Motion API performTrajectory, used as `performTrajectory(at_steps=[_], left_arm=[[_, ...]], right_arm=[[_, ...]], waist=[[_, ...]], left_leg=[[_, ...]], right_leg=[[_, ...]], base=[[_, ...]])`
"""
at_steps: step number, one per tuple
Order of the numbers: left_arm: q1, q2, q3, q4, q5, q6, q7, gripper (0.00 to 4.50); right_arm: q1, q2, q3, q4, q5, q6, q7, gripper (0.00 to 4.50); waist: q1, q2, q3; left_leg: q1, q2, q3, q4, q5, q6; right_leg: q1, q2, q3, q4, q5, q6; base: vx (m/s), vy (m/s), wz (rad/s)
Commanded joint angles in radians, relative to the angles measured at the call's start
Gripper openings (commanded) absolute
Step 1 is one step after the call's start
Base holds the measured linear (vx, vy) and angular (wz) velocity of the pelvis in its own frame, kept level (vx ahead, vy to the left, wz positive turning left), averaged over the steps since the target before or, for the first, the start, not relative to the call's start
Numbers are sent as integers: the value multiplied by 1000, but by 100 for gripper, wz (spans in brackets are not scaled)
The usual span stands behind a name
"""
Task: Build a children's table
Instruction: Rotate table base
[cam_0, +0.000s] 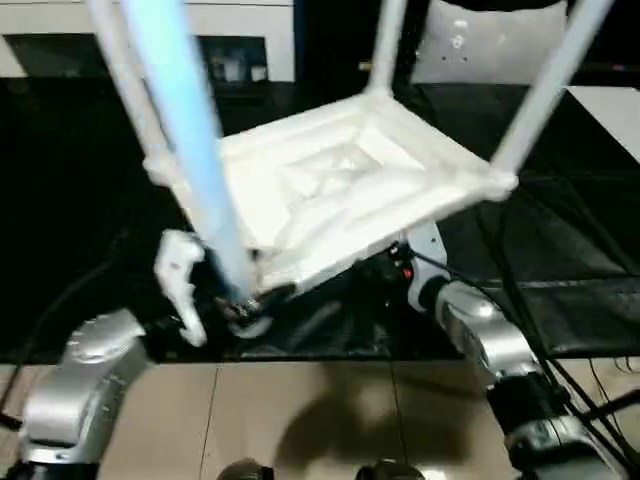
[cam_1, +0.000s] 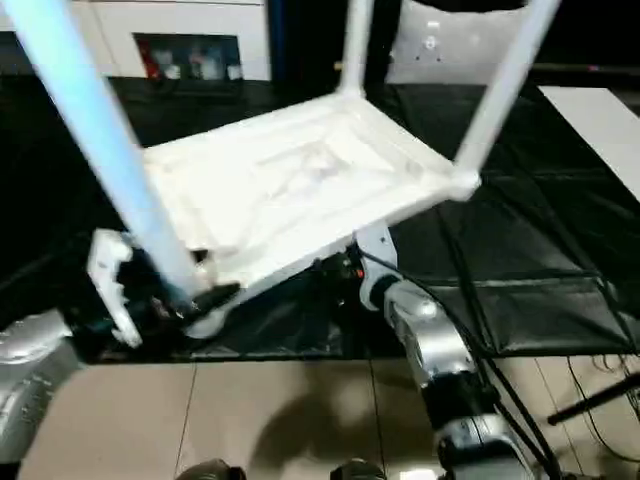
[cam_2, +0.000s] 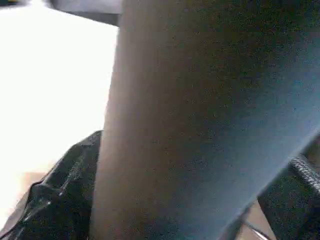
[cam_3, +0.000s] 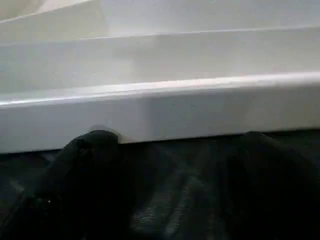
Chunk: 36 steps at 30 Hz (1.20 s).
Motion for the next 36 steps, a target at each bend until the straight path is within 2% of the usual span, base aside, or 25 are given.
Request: performTrajectory(at_steps=[1, 2, 4, 7, 8, 10, 12, 18, 20, 23, 25, 28, 29, 31, 32, 33, 34, 36], left_arm=[[-4, -16, -63, -47, -18, 14, -25, 443], [-8, -21, -70, -51, -18, 16, -23, 443], [-18, -32, -85, -58, -13, 16, -19, 443], [-48, -63, -129, -73, -5, 14, -9, 443], [-56, -73, -147, -82, -6, 19, -6, 443], [-61, -81, -161, -87, -2, 19, -3, 443], [-72, -99, -184, -84, 9, 15, 5, 443], [-100, -145, -226, -64, 28, 3, 16, 443], [-114, -163, -243, -51, 38, -7, 29, 443], [-124, -173, -247, -37, 50, -18, 37, 443], [-143, -186, -238, -6, 79, -49, 52, 443], [-170, -198, -232, 28, 105, -94, 69, 443], [-173, -199, -232, 31, 107, -98, 71, 443], [-191, -200, -232, 52, 131, -126, 79, 443], [-198, -192, -234, 64, 147, -137, 85, 443], [-199, -191, -234, 67, 150, -139, 86, 443], [-204, -182, -229, 77, 155, -143, 86, 443], [-211, -163, -216, 91, 165, -148, 83, 443]], right_arm=[[-39, 33, 17, 7, -2, -33, 12, 450], [-47, 35, 18, 17, -4, -39, 12, 450], [-61, 39, 20, 32, -7, -49, 14, 450], [-101, 48, 26, 72, -22, -72, 21, 450], [-115, 52, 27, 86, -29, -81, 23, 450], [-123, 55, 27, 92, -32, -84, 24, 450], [-136, 61, 29, 105, -35, -91, 27, 450], [-160, 74, 30, 146, -46, -119, 33, 450], [-176, 83, 25, 178, -57, -138, 34, 450], [-185, 86, 24, 192, -62, -147, 27, 450], [-195, 82, 16, 211, -67, -161, 12, 450], [-189, 66, -4, 221, -66, -171, 4, 450], [-188, 63, -6, 222, -65, -172, 4, 450], [-177, 36, -28, 223, -61, -183, 1, 450], [-165, 14, -48, 208, -52, -188, 4, 450], [-163, 12, -50, 206, -51, -189, 5, 450], [-153, 0, -59, 188, -43, -201, 19, 450], [-134, -23, -69, 153, -34, -213, 39, 450]], waist=[[4, 1, -58], [2, 3, -57], [-1, -3, -60], [-7, 1, -61], [-9, 3, -64], [-11, 0, -65], [-14, 0, -71], [-14, -4, -74], [-13, 0, -77], [-12, 2, -79], [-12, 0, -81], [-7, -4, -83], [-4, 0, -83], [0, 3, -84], [1, 1, -83], [4, 7, -83], [6, 8, -82], [13, 4, -82]], left_leg=[[2, 85, -23, -87, -41, 68], [1, 86, -23, -86, -34, 74], [2, 86, -22, -84, -26, 81], [2, 85, -20, -81, -9, 89], [1, 86, -21, -80, -3, 92], [-1, 86, -21, -77, 15, 102], [-1, 84, -19, -71, 52, 124], [-4, 85, -18, -66, 72, 152], [-3, 85, -18, -63, 82, 157], [-2, 86, -18, -60, 99, 169], [-3, 85, -18, -58, 105, 175], [-4, 86, -17, -56, 101, 179], [-1, 87, -16, -55, 94, 176], [-2, 88, -16, -54, 85, 165], [-2, 89, -16, -54, 65, 158], [0, 89, -17, -54, 55, 151], [-1, 90, -16, -55, 31, 140], [0, 89, -13, -57, 1, 119]], right_leg=[[50, -97, 58, -59, 35, -309], [50, -97, 57, -58, 38, -311], [51, -96, 57, -58, 43, -312], [50, -94, 55, -56, 53, -324], [52, -94, 55, -53, 63, -328], [54, -96, 56, -51, 93, -332], [55, -93, 54, -46, 143, -339], [54, -93, 53, -42, 154, -349], [53, -93, 52, -40, 163, -354], [51, -91, 50, -37, 184, -359], [52, -91, 50, -35, 193, -362], [53, -93, 50, -35, 186, -361], [50, -92, 50, -36, 175, -359], [50, -92, 49, -34, 166, -358], [49, -92, 49, -36, 149, -353], [48, -92, 50, -36, 137, -352], [48, -91, 50, -38, 116, -348], [49, -92, 51, -42, 90, -336]], base=[[0, 0, 0], [0, 0, 0], [0, 0, 0], [0, 0, 0], [0, 0, 0], [0, 0, 0], [0, 0, 0], [0, 0, 0], [0, 0, 0], [0, 0, 0], [0, 0, 0], [0, 0, 0], [0, 0, 0], [0, 0, 0], [0, 0, 0], [0, 0, 0], [0, 0, 0], [0, 0, 0]])
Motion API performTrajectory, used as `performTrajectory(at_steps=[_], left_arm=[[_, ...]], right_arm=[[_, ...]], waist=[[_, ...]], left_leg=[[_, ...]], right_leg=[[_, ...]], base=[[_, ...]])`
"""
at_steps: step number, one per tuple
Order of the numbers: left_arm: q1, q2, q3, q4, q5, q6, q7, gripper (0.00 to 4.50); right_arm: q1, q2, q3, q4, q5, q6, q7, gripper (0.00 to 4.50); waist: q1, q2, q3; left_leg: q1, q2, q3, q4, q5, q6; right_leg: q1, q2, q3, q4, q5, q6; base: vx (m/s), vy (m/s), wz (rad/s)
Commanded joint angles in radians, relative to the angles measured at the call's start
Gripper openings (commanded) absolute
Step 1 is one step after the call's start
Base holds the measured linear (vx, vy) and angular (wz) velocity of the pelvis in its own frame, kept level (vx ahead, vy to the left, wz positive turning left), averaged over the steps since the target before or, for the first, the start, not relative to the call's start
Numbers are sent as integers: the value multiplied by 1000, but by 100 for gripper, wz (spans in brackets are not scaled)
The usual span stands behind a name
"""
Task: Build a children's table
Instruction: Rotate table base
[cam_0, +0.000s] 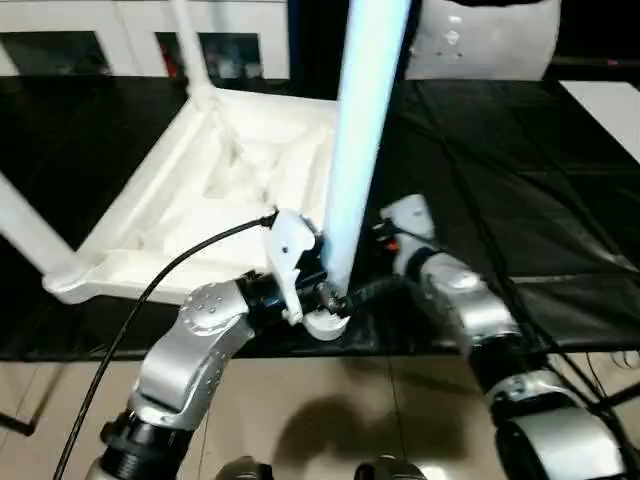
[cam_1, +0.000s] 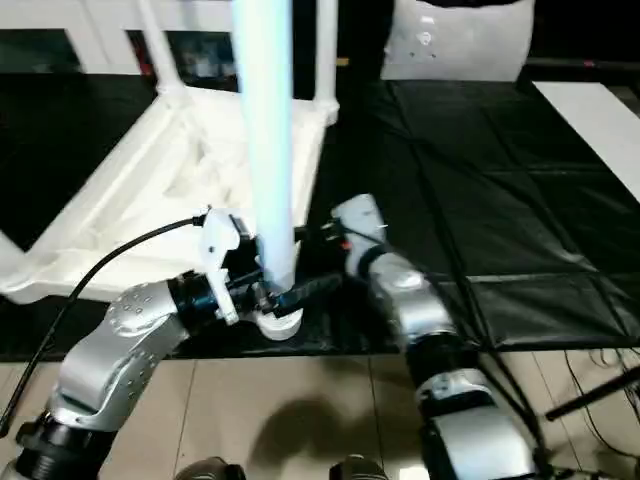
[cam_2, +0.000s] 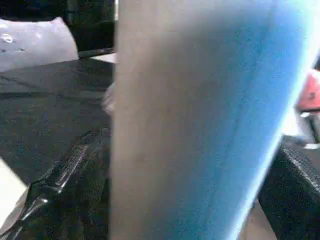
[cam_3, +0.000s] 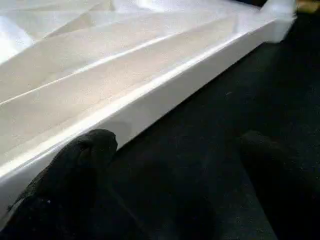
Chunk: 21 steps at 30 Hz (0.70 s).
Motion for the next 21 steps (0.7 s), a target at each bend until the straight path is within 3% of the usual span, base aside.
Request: performTrajectory(at_steps=[1, 3, 4, 9, 12, 14, 15, 17, 18, 21], left_arm=[[-10, 21, 17, 17, 23, -10, -5, 443], [-8, 60, 29, 22, 10, -22, -56, 443], [-5, 86, 35, 21, -2, -18, -91, 443], [-9, 244, 36, 71, -27, -35, -293, 443], [-47, 323, 20, 152, 2, -76, -393, 416], [-61, 339, 13, 178, 18, -92, -415, 404], [-92, 372, -15, 230, 64, -130, -451, 398], [-107, 385, -29, 255, 87, -149, -464, 386], [-125, 394, -43, 285, 115, -182, -473, 377], [-181, 387, -61, 351, 140, -221, -489, 351]], right_arm=[[21, -23, -19, -57, 22, -16, 23, 450], [48, -51, -29, -111, 40, -8, 63, 450], [61, -67, -30, -137, 43, 0, 81, 450], [129, -154, -21, -261, 74, 25, 223, 450], [170, -211, -5, -343, 97, 45, 318, 450], [181, -228, -1, -366, 106, 52, 344, 450], [203, -260, 10, -417, 125, 74, 398, 450], [214, -276, 16, -443, 133, 86, 424, 450], [229, -295, 25, -477, 142, 99, 455, 450], [282, -356, 51, -603, 189, 175, 562, 450]], waist=[[6, 6, -81], [10, 7, -82], [10, 13, -82], [10, 8, -79], [9, 7, -78], [10, 10, -79], [10, 4, -77], [12, 6, -78], [13, 5, -75], [17, 5, -76]], left_leg=[[17, 80, -20, -73, -14, 105], [16, 80, -20, -75, -27, 93], [16, 80, -20, -75, -30, 88], [15, 76, -20, -80, -61, 80], [18, 75, -20, -81, -64, 79], [18, 76, -19, -82, -63, 78], [17, 76, -21, -84, -67, 84], [17, 79, -21, -82, -65, 87], [18, 79, -21, -85, -76, 84], [16, 80, -21, -84, -69, 86]], right_leg=[[63, -89, 53, -61, 84, -322], [65, -88, 52, -61, 76, -305], [63, -88, 52, -60, 73, -304], [61, -85, 52, -66, 30, -289], [60, -84, 52, -67, 17, -282], [60, -87, 52, -69, 19, -286], [62, -85, 53, -73, 13, -283], [62, -88, 53, -67, 16, -275], [60, -89, 53, -75, -9, -272], [63, -91, 53, -72, 3, -275]], base=[[0, 0, 0], [0, 0, 0], [0, 0, 0], [0, 0, 0], [0, 0, 0], [0, 0, 0], [0, 0, 0], [0, 0, 0], [0, 0, 0], [0, 0, 0]])
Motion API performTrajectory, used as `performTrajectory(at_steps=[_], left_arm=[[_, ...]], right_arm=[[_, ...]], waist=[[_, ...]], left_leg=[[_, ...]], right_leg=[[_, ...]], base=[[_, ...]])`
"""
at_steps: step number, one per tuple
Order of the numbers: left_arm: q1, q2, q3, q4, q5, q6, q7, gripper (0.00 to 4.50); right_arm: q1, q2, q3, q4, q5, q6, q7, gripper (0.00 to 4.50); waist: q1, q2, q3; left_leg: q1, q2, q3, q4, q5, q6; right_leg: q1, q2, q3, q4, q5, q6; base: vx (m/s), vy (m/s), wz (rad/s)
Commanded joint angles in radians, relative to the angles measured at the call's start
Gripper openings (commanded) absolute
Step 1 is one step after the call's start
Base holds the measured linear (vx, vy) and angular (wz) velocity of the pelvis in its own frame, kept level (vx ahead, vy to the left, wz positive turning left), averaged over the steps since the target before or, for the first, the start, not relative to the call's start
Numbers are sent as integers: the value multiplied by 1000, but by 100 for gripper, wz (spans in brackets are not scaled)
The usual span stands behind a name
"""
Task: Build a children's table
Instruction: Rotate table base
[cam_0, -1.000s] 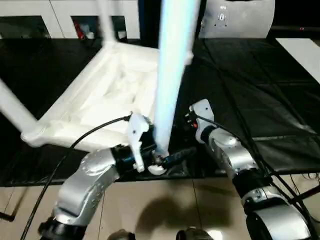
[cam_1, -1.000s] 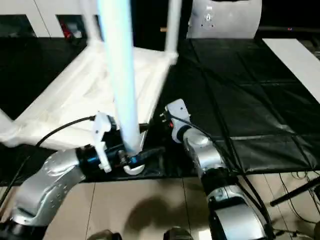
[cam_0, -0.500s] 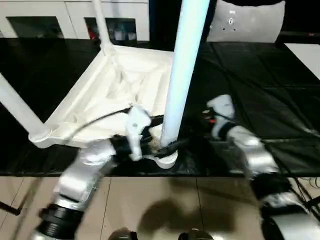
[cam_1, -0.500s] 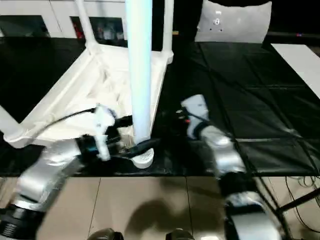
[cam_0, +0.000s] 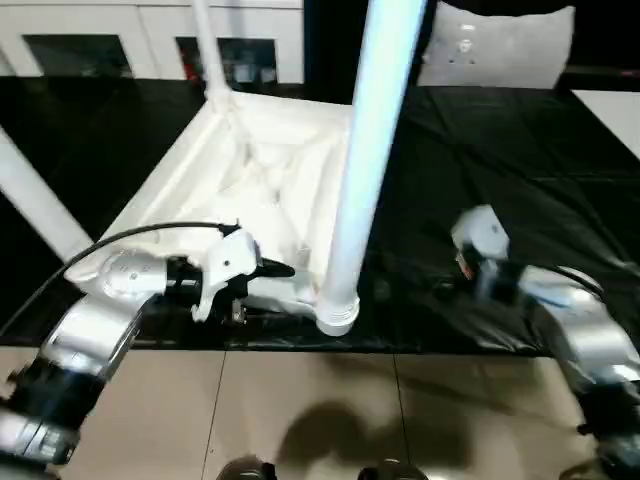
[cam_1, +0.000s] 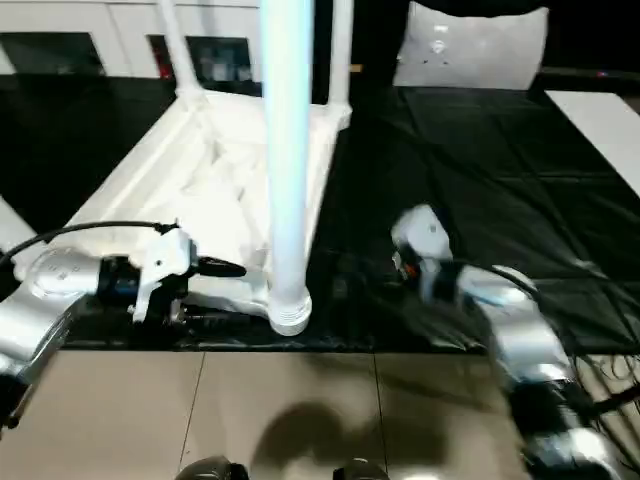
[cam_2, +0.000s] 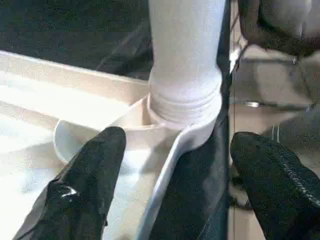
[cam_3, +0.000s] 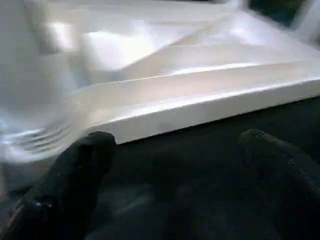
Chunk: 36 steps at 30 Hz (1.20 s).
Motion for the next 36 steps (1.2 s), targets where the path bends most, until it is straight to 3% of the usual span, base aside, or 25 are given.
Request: performTrajectory(at_steps=[1, 8, 15, 17, 21, 28, 31, 33, 36], left_arm=[[-33, 0, -22, 28, 34, -31, -20, 351], [-123, -32, -78, 164, 101, -126, -70, 294], [-191, -47, -113, 288, 159, -233, -95, 253], [-213, -58, -117, 335, 175, -261, -103, 216], [-229, -62, -122, 366, 183, -278, -121, 206], [-265, -79, -123, 448, 205, -341, -132, 129], [-274, -81, -128, 468, 219, -354, -137, 121], [-277, -81, -130, 478, 225, -360, -142, 85], [-283, -78, -138, 495, 234, -371, -155, 77]], right_arm=[[19, -33, 20, -76, 34, 45, 65, 450], [66, -117, 28, -186, 86, 128, 164, 450], [91, -139, 40, -254, 104, 182, 190, 450], [96, -138, 48, -262, 101, 188, 189, 450], [100, -138, 52, -273, 102, 198, 187, 450], [106, -138, 57, -286, 100, 210, 183, 450], [105, -135, 63, -288, 97, 211, 180, 450], [104, -134, 64, -287, 95, 212, 179, 450], [104, -133, 64, -287, 94, 212, 181, 450]], waist=[[5, 3, -76], [13, -2, -71], [13, -3, -71], [15, -4, -71], [16, -2, -70], [17, -4, -70], [18, -3, -70], [17, -3, -69], [17, -3, -69]], left_leg=[[16, 78, -27, -84, -77, 84], [14, 78, -27, -83, -92, 78], [12, 80, -29, -83, -82, 84], [13, 81, -29, -84, -85, 81], [12, 83, -30, -86, -86, 75], [11, 82, -29, -85, -97, 67], [12, 85, -30, -87, -95, 67], [13, 85, -30, -88, -109, 64], [13, 85, -30, -88, -112, 58]], right_leg=[[59, -91, 54, -71, -3, -268], [57, -96, 56, -81, -62, -260], [55, -97, 54, -80, -52, -262], [54, -96, 54, -80, -52, -257], [55, -100, 54, -78, -40, -267], [56, -102, 55, -81, -56, -265], [55, -103, 54, -79, -52, -264], [54, -103, 55, -81, -64, -264], [55, -105, 56, -83, -83, -261]], base=[[0, 0, 0], [0, 0, 0], [0, 0, 0], [0, 0, 0], [0, 0, 0], [0, 0, 0], [0, 0, 0], [0, 0, 0], [0, 0, 0]])
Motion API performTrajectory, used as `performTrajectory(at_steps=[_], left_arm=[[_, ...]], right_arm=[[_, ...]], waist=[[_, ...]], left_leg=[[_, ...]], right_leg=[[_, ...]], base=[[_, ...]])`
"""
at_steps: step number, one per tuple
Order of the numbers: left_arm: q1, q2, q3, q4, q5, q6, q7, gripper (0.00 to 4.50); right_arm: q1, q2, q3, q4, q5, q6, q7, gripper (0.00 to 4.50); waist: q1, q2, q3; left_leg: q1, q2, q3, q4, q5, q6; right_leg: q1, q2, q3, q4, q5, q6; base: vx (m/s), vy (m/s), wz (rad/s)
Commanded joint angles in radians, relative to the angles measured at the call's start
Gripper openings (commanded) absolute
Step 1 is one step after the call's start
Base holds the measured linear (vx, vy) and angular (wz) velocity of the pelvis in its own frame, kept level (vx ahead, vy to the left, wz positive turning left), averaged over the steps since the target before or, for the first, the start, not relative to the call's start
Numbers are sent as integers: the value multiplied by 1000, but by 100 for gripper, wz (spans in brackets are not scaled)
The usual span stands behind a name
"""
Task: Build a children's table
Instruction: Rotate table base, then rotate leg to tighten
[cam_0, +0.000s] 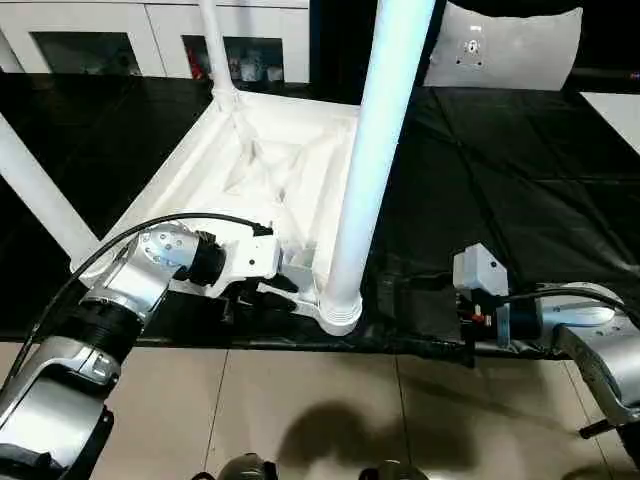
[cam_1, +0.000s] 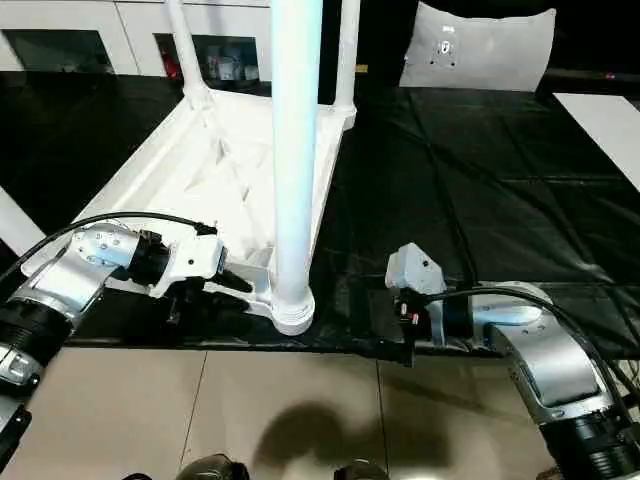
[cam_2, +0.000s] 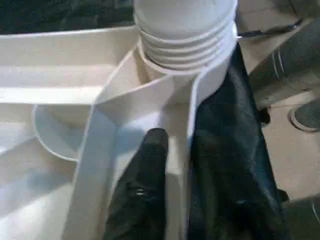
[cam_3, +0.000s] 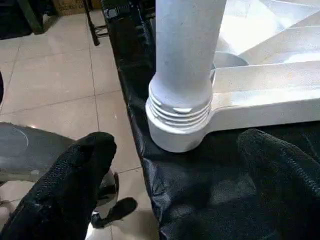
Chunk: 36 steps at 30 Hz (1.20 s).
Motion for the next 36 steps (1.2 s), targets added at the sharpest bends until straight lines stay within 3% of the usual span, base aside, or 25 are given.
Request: performTrajectory(at_steps=[1, 2, 5, 6, 11, 16, 17, 20, 22, 25, 26, 27, 30, 33, 34, 36], left_arm=[[-17, 4, -7, 15, 19, -14, -6, 68], [-18, 5, -8, 23, 23, -20, -10, 41], [-23, 7, -9, 39, 32, -31, -11, 33], [-24, 6, -9, 42, 33, -33, -11, 11], [-18, -25, 33, 23, -23, 46, -14, 1], [-9, -30, 34, 17, 2, 105, 24, 1], [-2, -46, 44, 13, 5, 155, 67, 1], [13, -84, 79, -16, -32, 230, 114, 1], [26, -96, 87, -43, -51, 220, 109, 1], [54, -89, 67, -82, -53, 153, 63, 1], [65, -73, 43, -93, -34, 102, 36, 1], [69, -68, 37, -102, -32, 95, 23, 1], [71, -74, 48, -128, -46, 116, 7, 0], [65, -64, 41, -138, -39, 111, -4, 0], [65, -63, 40, -137, -38, 110, -5, 0], [60, -46, 28, -134, -29, 92, -29, 0]], right_arm=[[1, -7, 0, -12, -1, 5, 5, 450], [0, -8, 1, -10, -4, 2, 4, 450], [-1, -8, 1, -8, -5, 0, 2, 450], [-1, -8, 1, -9, -5, 1, 0, 450], [-7, 1, 0, -7, -6, 1, -13, 450], [-19, 27, -4, 11, -16, -2, -48, 450], [-39, 49, -3, 42, -37, -8, -85, 450], [-73, 82, -5, 89, -51, -14, -125, 450], [-90, 98, -11, 111, -46, -24, -134, 450], [-118, 130, -21, 140, -9, -36, -109, 450], [-130, 142, -26, 154, 24, -29, -74, 450], [-140, 144, -23, 169, 32, -36, -48, 450], [-169, 144, -10, 220, 35, -47, 12, 415], [-193, 142, 5, 261, 43, -49, 67, 403], [-195, 142, 6, 263, 43, -49, 70, 377], [-225, 138, 25, 292, 46, -52, 126, 371]], waist=[[3, -2, -68], [3, -3, -69], [4, -1, -69], [4, -2, -69], [3, -3, -67], [-4, -2, -67], [-4, -2, -66], [-9, -1, -60], [-11, -1, -57], [-21, -4, -56], [-23, -4, -55], [-24, -6, -49], [-22, -4, -50], [-19, -5, -40], [-18, -4, -39], [-18, -9, -29]], left_leg=[[14, 84, -31, -88, -112, 59], [14, 85, -31, -88, -108, 59], [14, 85, -31, -88, -97, 64], [14, 85, -31, -88, -99, 64], [14, 86, -31, -89, -106, 61], [12, 83, -31, -89, -96, 65], [11, 82, -31, -88, -96, 68], [14, 80, -29, -89, -115, 54], [11, 80, -31, -91, -124, 50], [7, 81, -31, -92, -86, 74], [8, 80, -30, -92, -61, 98], [3, 80, -30, -92, -48, 122], [9, 85, -28, -91, 2, 158], [9, 90, -27, -92, 14, 175], [10, 91, -27, -92, 16, 176], [9, 92, -27, -95, -2, 173]], right_leg=[[55, -104, 56, -82, -83, -261], [56, -104, 56, -81, -79, -260], [55, -104, 56, -79, -53, -267], [55, -104, 56, -78, -50, -268], [56, -106, 56, -80, -66, -273], [56, -104, 56, -80, -45, -280], [57, -105, 57, -82, -48, -277], [53, -104, 57, -88, -101, -281], [55, -104, 56, -91, -129, -276], [56, -101, 57, -84, -49, -276], [54, -98, 56, -80, 11, -284], [55, -99, 56, -78, 51, -284], [52, -98, 51, -68, 127, -301], [48, -99, 49, -66, 128, -315], [47, -100, 49, -66, 127, -317], [46, -102, 49, -69, 95, -319]], base=[[0, 0, 0], [0, 0, 0], [0, 0, 0], [0, 0, 0], [0, 0, 0], [0, 0, 0], [0, 0, 0], [0, 0, 0], [0, 0, 0], [0, 0, 0], [0, 0, 0], [0, 0, 0], [0, 0, 0], [0, 0, 0], [0, 0, 0], [0, 0, 0]])
